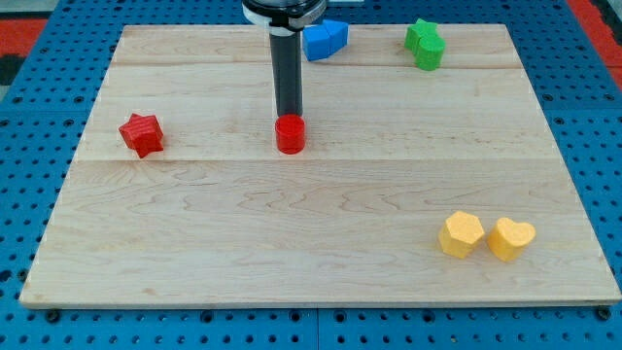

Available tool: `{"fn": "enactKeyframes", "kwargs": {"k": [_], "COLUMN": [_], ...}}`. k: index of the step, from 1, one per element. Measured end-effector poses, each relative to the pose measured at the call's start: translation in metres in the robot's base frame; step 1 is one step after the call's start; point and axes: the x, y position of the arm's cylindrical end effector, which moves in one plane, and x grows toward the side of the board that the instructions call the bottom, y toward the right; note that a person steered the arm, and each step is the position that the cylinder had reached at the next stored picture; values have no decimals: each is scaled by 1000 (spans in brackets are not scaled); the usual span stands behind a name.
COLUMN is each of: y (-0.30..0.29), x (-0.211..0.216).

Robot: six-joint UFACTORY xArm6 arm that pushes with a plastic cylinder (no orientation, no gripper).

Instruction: Push the red star towards the left of the red circle

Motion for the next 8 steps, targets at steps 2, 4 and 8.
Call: {"fn": "enactKeyframes", "kwargs": {"k": [2,4,8], "y": [-118,-207,-137], "x": [-67,-4,90]}}
